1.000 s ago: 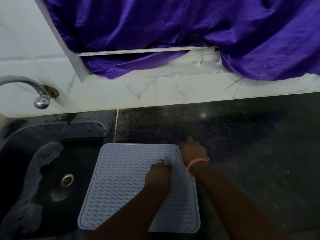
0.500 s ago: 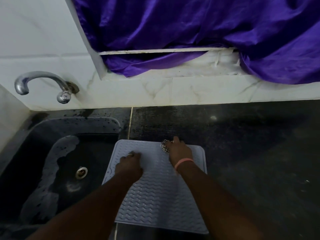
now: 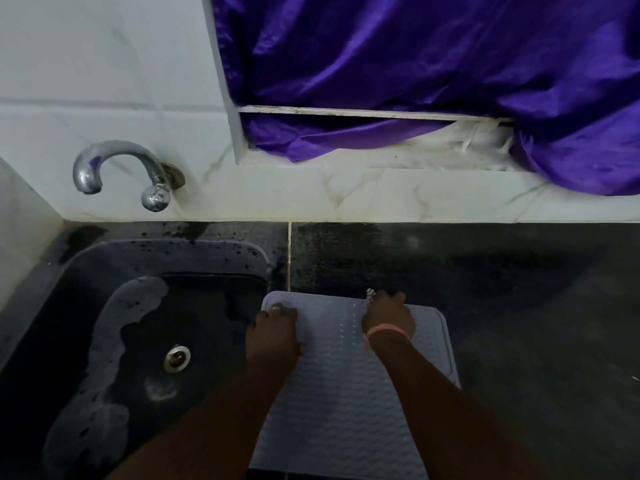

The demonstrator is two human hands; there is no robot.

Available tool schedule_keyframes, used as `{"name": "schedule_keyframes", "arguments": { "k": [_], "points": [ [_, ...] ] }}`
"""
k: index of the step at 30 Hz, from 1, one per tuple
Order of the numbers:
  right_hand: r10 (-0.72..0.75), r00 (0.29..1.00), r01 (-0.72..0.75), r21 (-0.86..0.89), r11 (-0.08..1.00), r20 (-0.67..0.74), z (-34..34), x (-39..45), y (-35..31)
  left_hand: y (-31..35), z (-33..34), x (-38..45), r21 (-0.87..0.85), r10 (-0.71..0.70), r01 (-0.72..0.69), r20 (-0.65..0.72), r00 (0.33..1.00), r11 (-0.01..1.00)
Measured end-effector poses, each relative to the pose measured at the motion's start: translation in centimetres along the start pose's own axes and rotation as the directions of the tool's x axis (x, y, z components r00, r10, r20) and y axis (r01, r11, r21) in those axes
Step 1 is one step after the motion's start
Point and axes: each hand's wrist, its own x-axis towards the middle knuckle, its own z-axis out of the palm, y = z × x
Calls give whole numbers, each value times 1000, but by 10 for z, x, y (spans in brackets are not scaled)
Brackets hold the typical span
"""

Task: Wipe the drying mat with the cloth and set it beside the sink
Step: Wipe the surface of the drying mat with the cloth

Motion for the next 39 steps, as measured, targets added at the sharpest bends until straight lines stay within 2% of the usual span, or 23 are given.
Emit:
{"name": "schedule_keyframes", "arguments": {
  "k": [5, 11, 18, 21, 26, 28, 31, 34, 36, 39],
  "points": [
    [134, 990, -137, 87, 987, 40, 5, -8, -40, -8, 8, -2, -24, 53, -54, -70, 996, 998],
    [151, 988, -156, 164, 974, 44, 18, -27, -94, -20, 7, 6, -108, 94, -100, -60, 994, 989],
    [34, 999, -36, 56, 998, 35, 26, -42, -140, -32, 17, 5, -247, 131, -152, -100, 986, 957],
    [-49, 997, 49, 7, 999, 62, 28, -47, -159, -36, 22, 1, -353, 64, -94, -95, 993, 931],
    [-117, 990, 122, -68, 990, 75, 26, -45, -176, -34, 20, -3, -358, 91, -126, -113, 989, 925],
    [-183, 978, 192, -90, 977, 103, 26, -44, -175, -32, 16, -6, -314, 65, -96, -108, 992, 944],
    [-334, 924, 348, -44, 936, 187, 28, -40, -174, -30, 5, -15, -221, -22, 7, -67, 998, 975],
    [-511, 812, 500, 117, 858, 282, 31, -44, -164, -39, 3, -25, -117, -35, 29, -44, 998, 993],
    [-535, 825, 492, 237, 838, 181, 33, -52, -147, -46, 8, -26, -113, 2, -8, -48, 999, 994],
    [-359, 933, 344, 339, 875, -22, 35, -54, -104, -53, 9, -20, -83, 83, -83, 2, 997, 993]
  ]
}}
